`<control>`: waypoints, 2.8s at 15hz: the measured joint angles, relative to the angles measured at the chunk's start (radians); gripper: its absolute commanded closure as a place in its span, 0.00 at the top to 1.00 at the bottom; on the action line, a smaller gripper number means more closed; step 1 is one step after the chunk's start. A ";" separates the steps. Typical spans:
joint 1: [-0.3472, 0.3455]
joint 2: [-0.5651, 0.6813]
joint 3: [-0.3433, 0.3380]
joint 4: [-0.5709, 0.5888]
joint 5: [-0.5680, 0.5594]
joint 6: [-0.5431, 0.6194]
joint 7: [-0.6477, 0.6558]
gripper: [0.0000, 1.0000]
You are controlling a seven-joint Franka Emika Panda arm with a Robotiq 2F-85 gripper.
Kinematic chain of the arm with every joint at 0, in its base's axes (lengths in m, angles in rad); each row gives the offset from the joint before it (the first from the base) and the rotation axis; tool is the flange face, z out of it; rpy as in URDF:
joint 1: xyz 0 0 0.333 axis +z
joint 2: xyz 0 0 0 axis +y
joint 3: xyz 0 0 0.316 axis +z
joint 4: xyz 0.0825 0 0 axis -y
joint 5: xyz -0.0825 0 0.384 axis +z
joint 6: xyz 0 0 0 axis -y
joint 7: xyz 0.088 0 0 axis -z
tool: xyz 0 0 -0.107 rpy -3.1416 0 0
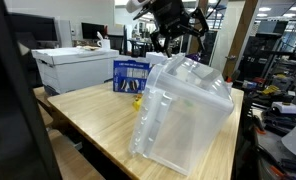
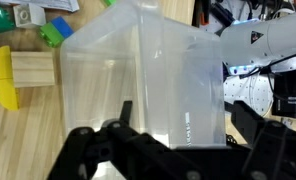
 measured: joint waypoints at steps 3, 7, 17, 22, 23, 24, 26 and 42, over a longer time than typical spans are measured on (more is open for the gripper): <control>-0.001 0.025 0.002 0.019 0.002 -0.027 -0.004 1.00; -0.003 0.048 0.002 0.036 0.010 -0.046 -0.010 1.00; -0.023 0.071 0.002 0.038 0.089 -0.058 -0.016 0.69; -0.030 0.073 0.001 0.038 0.105 -0.058 -0.016 0.43; -0.031 0.073 0.001 0.038 0.106 -0.058 -0.016 0.39; -0.031 0.073 0.001 0.038 0.107 -0.058 -0.016 0.34; -0.031 0.073 0.001 0.038 0.107 -0.058 -0.016 0.24; -0.031 0.042 -0.001 0.037 0.128 -0.079 -0.010 0.03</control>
